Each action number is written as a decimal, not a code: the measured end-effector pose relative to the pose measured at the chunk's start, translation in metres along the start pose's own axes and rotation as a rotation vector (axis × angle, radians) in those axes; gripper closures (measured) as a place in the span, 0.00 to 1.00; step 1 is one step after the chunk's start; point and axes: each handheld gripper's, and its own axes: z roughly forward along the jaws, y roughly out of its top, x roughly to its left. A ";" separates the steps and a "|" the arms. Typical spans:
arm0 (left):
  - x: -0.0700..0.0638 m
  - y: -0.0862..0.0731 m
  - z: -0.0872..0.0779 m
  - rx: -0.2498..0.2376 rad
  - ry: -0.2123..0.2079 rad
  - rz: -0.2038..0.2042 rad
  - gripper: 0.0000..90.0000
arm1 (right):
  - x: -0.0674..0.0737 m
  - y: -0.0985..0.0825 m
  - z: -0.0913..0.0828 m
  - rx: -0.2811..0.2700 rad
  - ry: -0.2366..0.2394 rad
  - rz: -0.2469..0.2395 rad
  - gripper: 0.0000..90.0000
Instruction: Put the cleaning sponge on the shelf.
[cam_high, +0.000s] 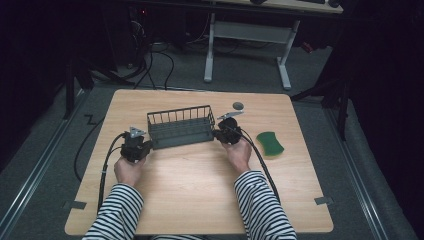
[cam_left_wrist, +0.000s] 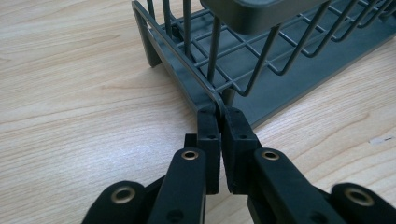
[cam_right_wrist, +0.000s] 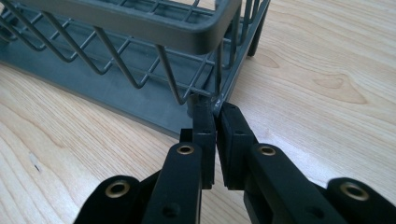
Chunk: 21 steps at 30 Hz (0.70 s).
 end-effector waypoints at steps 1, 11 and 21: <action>0.000 0.000 0.000 0.000 0.000 0.000 0.97 | 0.000 0.000 0.000 0.000 0.000 0.000 0.96; -0.010 0.001 -0.008 0.002 -0.059 0.010 0.97 | -0.004 -0.011 -0.018 -0.008 0.002 -0.016 0.97; -0.020 -0.005 -0.017 0.017 -0.099 0.021 0.97 | -0.004 -0.024 -0.033 -0.009 0.033 -0.009 0.97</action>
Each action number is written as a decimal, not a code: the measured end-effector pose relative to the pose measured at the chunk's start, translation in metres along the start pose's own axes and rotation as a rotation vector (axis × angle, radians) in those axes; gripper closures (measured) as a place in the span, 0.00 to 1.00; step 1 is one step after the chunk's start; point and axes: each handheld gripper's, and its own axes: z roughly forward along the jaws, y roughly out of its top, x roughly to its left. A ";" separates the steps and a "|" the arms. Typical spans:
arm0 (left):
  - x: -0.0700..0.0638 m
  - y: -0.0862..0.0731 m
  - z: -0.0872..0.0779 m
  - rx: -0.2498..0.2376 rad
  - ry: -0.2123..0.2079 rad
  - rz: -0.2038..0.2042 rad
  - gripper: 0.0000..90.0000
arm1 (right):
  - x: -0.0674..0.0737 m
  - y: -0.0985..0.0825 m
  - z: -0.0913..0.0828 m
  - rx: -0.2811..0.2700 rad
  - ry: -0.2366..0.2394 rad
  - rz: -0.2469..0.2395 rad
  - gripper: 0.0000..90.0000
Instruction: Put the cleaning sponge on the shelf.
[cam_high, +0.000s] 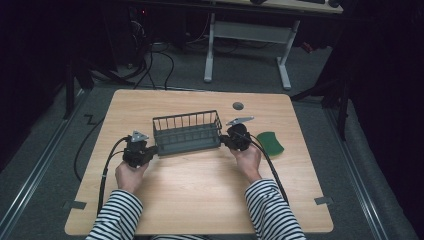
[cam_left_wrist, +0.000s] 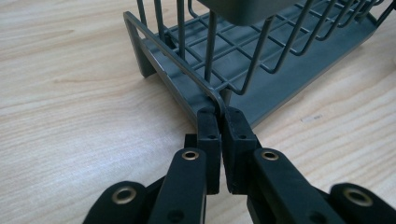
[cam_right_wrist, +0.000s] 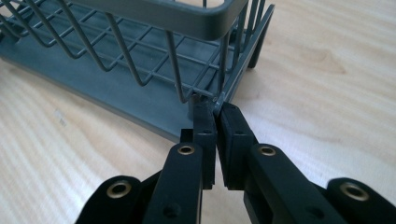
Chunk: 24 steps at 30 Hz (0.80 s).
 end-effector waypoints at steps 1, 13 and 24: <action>-0.001 -0.001 -0.001 -0.001 -0.003 0.001 0.97 | 0.000 -0.002 -0.002 0.004 -0.001 -0.005 0.97; -0.021 -0.015 -0.008 -0.005 -0.049 0.029 0.97 | 0.004 -0.027 -0.025 0.026 0.013 -0.013 0.97; -0.042 -0.026 -0.015 0.013 -0.090 0.074 0.97 | 0.013 -0.056 -0.052 0.037 0.018 -0.029 0.96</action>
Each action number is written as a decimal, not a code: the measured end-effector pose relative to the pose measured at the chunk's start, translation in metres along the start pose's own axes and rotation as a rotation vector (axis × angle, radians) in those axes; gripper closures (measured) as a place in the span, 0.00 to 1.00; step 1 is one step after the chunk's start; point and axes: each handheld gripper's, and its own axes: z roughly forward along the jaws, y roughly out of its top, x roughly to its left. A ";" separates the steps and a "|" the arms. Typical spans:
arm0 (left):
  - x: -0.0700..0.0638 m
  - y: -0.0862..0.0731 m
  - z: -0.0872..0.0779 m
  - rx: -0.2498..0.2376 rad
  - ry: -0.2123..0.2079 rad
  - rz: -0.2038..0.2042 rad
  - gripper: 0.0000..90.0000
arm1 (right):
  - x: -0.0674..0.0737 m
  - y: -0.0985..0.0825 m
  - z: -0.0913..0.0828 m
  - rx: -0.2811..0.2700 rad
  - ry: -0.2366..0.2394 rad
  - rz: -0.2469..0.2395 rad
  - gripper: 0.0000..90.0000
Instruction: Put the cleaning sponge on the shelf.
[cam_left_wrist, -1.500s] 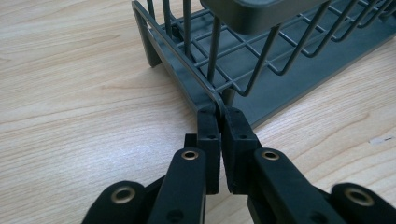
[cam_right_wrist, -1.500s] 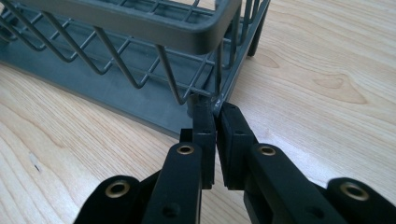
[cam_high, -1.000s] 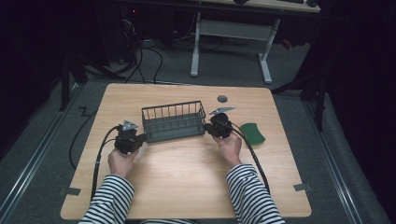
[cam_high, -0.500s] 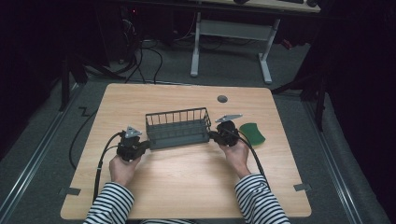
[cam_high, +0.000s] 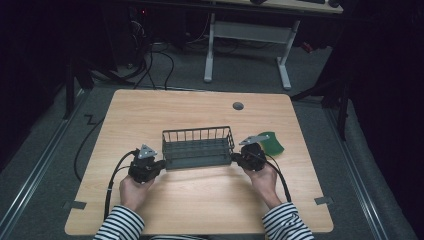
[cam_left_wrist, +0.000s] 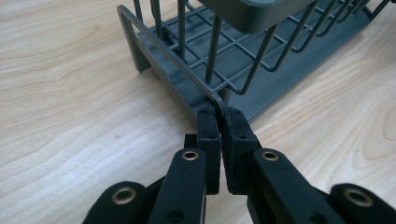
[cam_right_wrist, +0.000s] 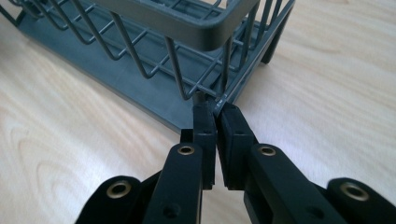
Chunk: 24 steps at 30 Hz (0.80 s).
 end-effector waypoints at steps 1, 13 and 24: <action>-0.001 -0.002 0.000 -0.002 0.000 0.001 0.97 | 0.002 -0.002 -0.002 0.009 -0.005 0.000 0.96; -0.013 -0.010 -0.003 -0.019 -0.001 0.013 0.95 | 0.010 -0.022 -0.012 -0.012 -0.022 -0.004 0.95; -0.007 -0.018 -0.009 -0.049 0.007 -0.011 0.52 | 0.003 -0.030 -0.028 -0.046 -0.040 0.012 0.54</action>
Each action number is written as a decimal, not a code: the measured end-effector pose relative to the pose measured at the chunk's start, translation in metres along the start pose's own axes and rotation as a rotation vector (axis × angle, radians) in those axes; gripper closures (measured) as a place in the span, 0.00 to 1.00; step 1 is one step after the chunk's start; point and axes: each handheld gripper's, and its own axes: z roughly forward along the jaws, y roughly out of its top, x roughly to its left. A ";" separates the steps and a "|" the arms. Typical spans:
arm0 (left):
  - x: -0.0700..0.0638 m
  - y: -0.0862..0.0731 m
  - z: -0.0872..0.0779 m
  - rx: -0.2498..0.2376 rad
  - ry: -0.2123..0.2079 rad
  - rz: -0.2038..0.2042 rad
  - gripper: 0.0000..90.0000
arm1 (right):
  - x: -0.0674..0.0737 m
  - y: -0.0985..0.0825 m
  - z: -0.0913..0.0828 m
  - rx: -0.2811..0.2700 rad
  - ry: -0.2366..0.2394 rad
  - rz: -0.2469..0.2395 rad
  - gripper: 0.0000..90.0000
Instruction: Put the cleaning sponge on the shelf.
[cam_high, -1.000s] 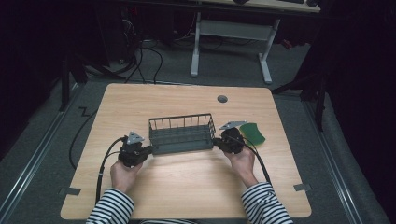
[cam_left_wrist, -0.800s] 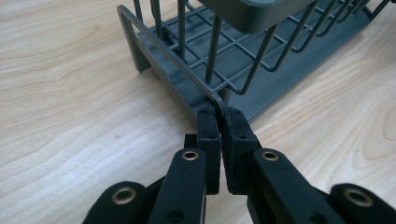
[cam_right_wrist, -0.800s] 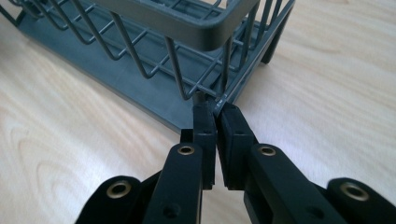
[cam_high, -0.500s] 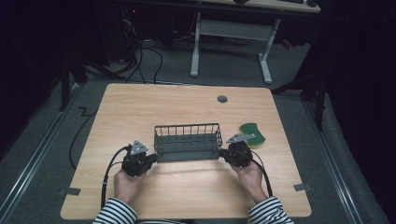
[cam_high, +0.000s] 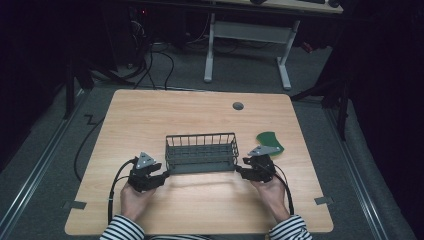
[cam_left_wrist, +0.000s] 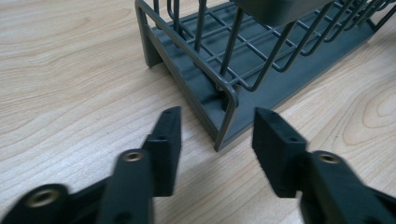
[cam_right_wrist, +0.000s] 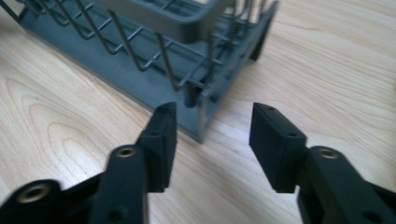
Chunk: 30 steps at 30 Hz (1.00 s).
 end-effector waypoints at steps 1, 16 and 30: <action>0.001 -0.001 -0.001 0.001 0.001 -0.002 0.49 | -0.003 -0.002 -0.003 -0.003 -0.006 0.004 0.53; 0.042 -0.017 -0.007 0.050 0.158 -0.067 0.37 | -0.072 -0.010 -0.041 -0.077 -0.164 0.162 0.43; 0.055 -0.026 0.003 0.033 0.224 -0.056 0.33 | -0.110 0.008 -0.018 0.002 -0.247 0.199 0.38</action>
